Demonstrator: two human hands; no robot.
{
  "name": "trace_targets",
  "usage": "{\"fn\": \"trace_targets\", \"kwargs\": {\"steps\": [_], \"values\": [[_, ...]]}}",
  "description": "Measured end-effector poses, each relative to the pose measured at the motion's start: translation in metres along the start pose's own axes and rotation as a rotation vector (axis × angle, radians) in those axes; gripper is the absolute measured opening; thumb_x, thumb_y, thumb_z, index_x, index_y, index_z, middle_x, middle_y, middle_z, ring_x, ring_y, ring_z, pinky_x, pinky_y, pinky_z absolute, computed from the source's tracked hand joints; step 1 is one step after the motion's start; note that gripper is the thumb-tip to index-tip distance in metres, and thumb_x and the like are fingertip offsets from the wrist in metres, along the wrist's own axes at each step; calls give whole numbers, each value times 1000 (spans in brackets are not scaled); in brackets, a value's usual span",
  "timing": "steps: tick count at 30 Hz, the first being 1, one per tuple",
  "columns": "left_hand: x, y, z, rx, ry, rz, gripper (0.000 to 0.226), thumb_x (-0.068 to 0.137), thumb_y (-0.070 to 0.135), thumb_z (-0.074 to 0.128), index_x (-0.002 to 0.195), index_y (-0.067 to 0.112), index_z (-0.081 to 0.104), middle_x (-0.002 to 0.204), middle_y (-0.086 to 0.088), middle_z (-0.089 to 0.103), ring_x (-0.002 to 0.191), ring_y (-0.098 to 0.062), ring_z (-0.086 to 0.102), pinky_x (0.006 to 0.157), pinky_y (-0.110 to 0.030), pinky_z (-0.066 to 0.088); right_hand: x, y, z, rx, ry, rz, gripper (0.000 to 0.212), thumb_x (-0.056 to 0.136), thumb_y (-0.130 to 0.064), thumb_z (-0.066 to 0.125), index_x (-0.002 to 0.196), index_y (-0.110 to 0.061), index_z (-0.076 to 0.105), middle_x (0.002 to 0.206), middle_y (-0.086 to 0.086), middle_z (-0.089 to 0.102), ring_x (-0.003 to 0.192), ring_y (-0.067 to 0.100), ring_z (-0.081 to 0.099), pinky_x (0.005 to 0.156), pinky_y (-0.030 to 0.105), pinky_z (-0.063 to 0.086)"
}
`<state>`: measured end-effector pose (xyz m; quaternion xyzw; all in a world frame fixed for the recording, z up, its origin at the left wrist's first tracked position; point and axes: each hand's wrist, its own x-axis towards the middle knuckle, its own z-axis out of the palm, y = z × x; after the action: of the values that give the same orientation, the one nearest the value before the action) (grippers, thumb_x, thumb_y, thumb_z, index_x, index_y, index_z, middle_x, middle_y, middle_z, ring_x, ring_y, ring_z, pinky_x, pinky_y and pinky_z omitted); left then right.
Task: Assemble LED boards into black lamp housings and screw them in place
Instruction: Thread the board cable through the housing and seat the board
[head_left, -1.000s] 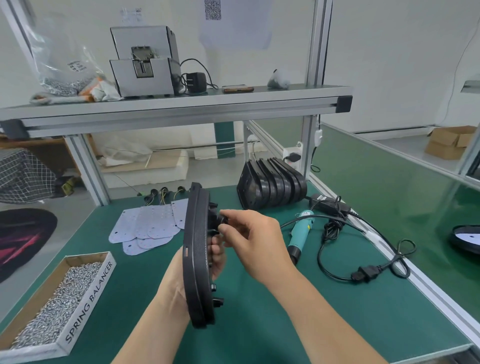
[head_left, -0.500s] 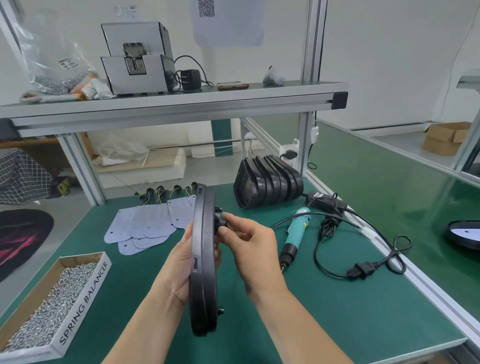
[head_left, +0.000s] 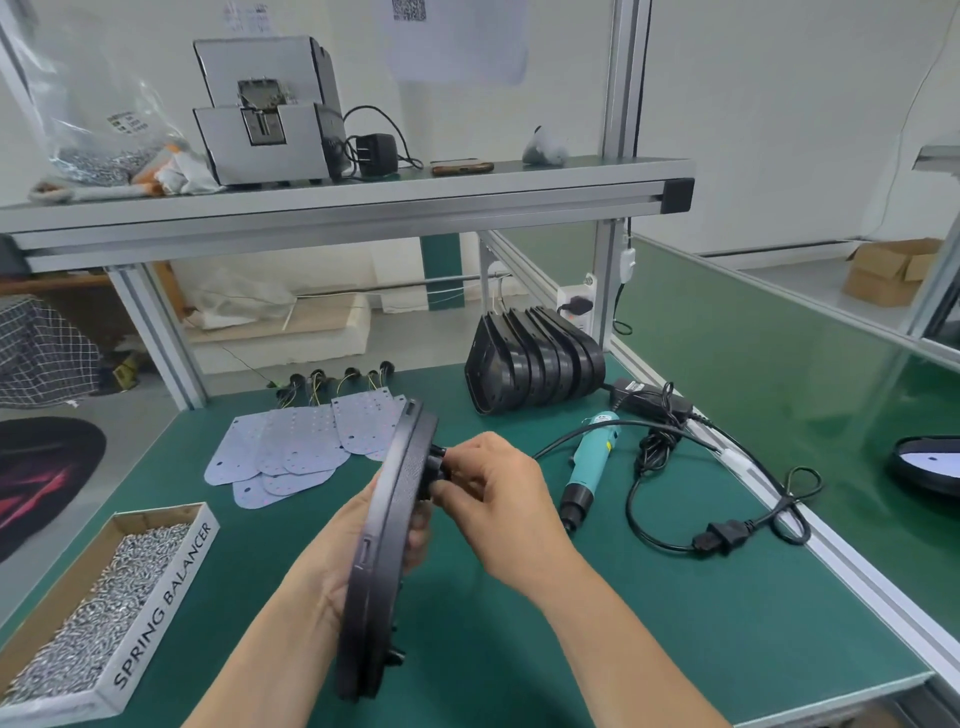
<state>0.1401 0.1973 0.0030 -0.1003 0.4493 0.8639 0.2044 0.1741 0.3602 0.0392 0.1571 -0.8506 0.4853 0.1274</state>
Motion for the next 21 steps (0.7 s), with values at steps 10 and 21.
{"fn": "trace_targets", "kwargs": {"steps": [10,21], "values": [[-13,9,13,327,-36,404,41,75,29,84,108,23,61,91,-5,71,72,-20,69,60,-34,59,-11,-1,-25,488,169,319,33,92,-53,55,96,-27,74,70,-5,67,60,10,57,57,22,47],[-28,9,32,771,-119,667,25,76,31,80,90,31,60,74,15,56,66,0,52,63,-8,42,-21,7,-26,928,-93,331,42,72,-18,76,114,-13,74,115,17,73,104,24,68,105,43,48]]}}
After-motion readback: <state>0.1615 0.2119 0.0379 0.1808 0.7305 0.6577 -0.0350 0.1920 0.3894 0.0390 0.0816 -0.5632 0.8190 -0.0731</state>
